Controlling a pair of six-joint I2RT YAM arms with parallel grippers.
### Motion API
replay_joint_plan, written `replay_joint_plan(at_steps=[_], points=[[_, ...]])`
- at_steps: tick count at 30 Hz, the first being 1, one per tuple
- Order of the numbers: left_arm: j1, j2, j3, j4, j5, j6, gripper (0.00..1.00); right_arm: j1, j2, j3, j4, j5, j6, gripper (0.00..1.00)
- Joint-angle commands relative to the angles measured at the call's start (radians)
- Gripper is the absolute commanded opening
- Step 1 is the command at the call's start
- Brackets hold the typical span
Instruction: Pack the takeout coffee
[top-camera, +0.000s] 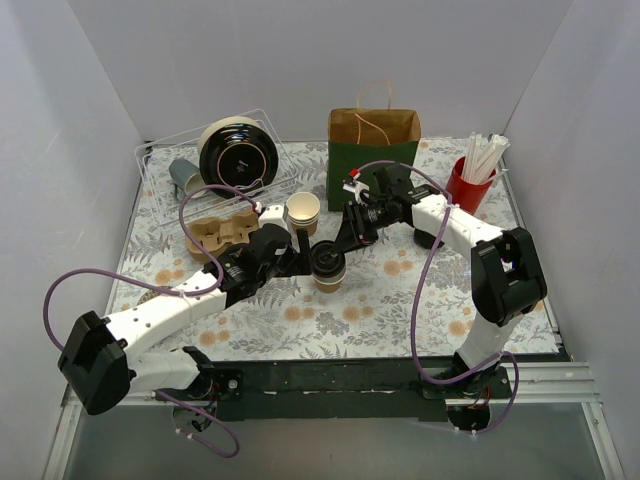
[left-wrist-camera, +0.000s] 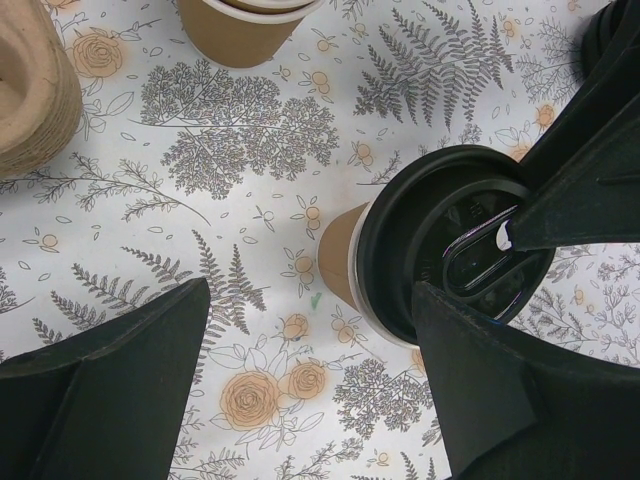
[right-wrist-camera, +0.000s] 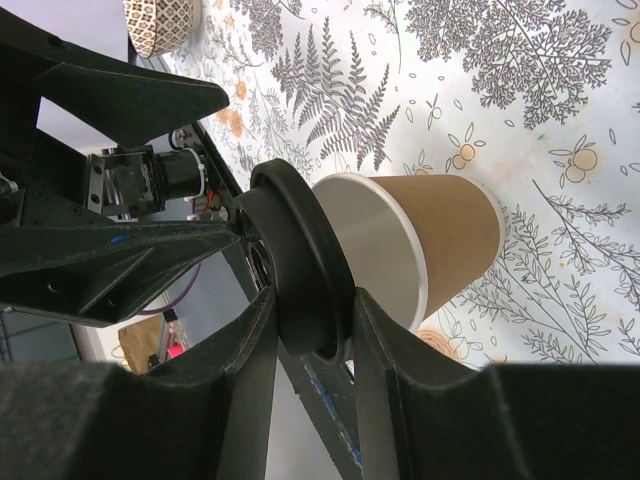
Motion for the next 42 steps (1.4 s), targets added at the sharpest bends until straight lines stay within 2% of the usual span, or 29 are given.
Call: replay_joint_plan(at_steps=[1, 33, 42], points=[[0.004, -0.002, 0.005, -0.031, -0.034, 0.004, 0.82, 0.008, -0.045, -0.004, 0.032, -0.039, 0.024, 0.11], [0.004, 0.024, -0.016, -0.031, -0.039, 0.009, 0.81, 0.034, -0.005, -0.012, 0.029, -0.039, 0.028, 0.11], [0.004, 0.041, -0.015, -0.023, -0.033, 0.012, 0.81, 0.035, -0.002, 0.000, 0.007, -0.029, 0.024, 0.17]])
